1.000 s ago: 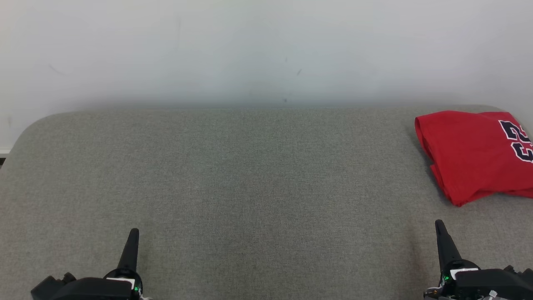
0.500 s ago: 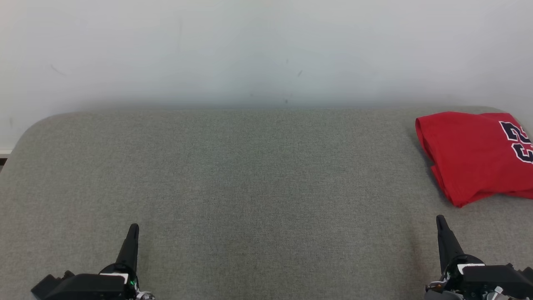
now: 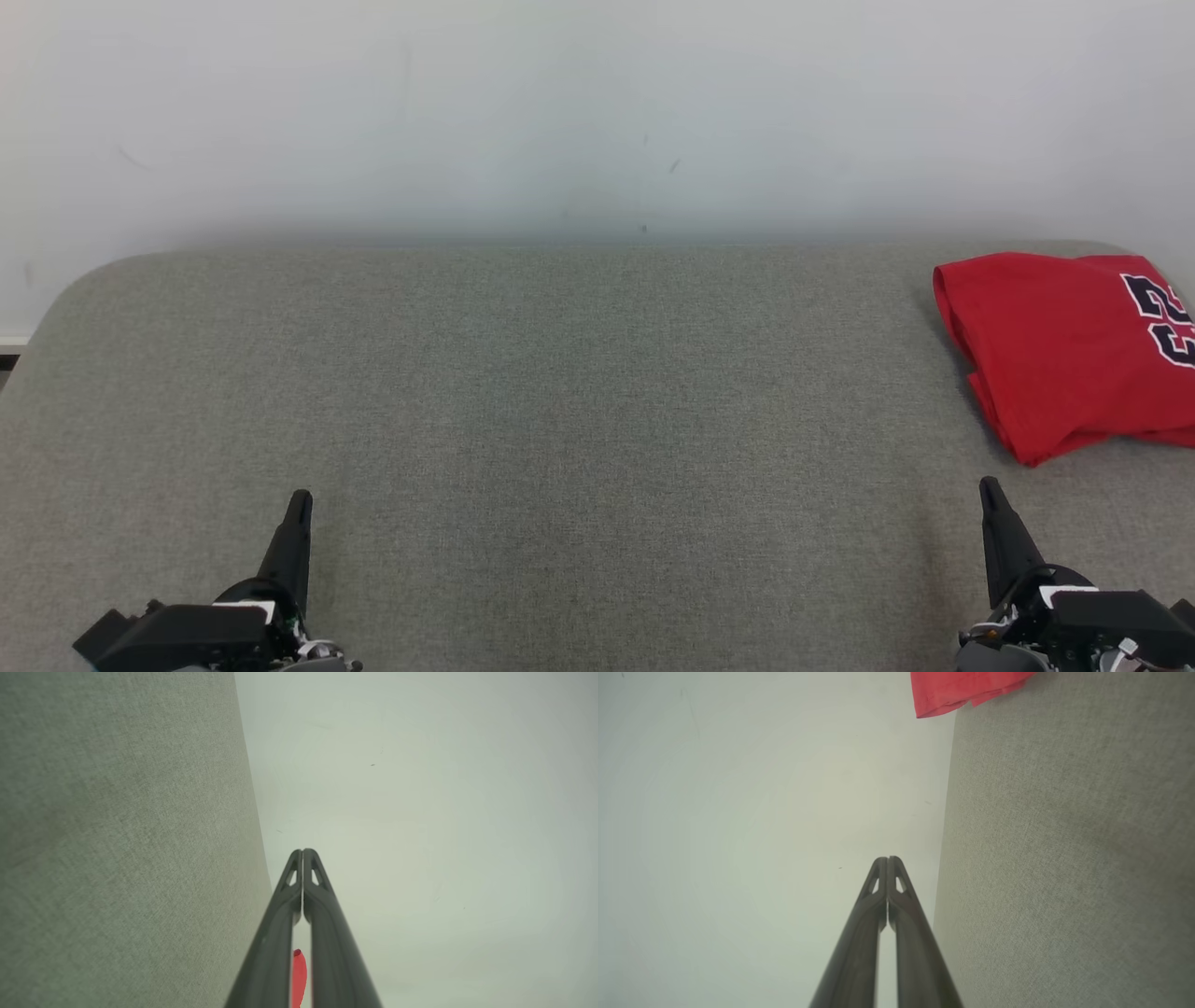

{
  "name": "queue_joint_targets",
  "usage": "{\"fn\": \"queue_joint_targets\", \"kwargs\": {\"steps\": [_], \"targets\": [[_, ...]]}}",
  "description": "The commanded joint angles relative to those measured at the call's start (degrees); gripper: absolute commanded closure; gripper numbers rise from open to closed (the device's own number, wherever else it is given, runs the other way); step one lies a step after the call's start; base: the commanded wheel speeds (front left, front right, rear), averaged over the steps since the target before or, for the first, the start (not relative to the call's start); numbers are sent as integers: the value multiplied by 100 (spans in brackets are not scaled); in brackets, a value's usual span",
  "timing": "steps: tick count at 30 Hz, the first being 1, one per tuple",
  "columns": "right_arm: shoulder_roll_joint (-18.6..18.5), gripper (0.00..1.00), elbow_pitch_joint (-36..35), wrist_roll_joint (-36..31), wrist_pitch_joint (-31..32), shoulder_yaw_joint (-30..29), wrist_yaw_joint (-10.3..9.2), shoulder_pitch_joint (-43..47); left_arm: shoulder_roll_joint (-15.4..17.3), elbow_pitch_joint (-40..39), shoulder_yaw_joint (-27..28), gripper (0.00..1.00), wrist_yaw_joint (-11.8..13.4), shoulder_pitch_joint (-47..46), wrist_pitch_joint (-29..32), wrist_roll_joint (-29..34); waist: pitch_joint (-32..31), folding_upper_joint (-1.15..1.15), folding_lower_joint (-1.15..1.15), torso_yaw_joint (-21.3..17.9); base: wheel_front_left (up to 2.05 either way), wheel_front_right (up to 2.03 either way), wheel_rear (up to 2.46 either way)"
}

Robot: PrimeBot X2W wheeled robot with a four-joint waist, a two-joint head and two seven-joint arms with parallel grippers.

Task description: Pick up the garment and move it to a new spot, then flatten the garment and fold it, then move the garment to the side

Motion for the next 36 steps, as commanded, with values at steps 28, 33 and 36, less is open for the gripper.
{"fn": "queue_joint_targets", "kwargs": {"steps": [28,33,36], "targets": [[-1,100,11,63,46,-34,-10,-40,-14,14,58,100,1,-84,67,-31,-1,0,0,1,0,0,0],[3,100,11,59,49,-36,-10,-40,-18,14,64,100,1,-85,74,-23,-1,0,0,1,0,0,0],[4,100,11,56,51,-38,-10,-40,-21,14,69,100,1,-85,79,-19,-1,0,0,1,0,0,0]]}}
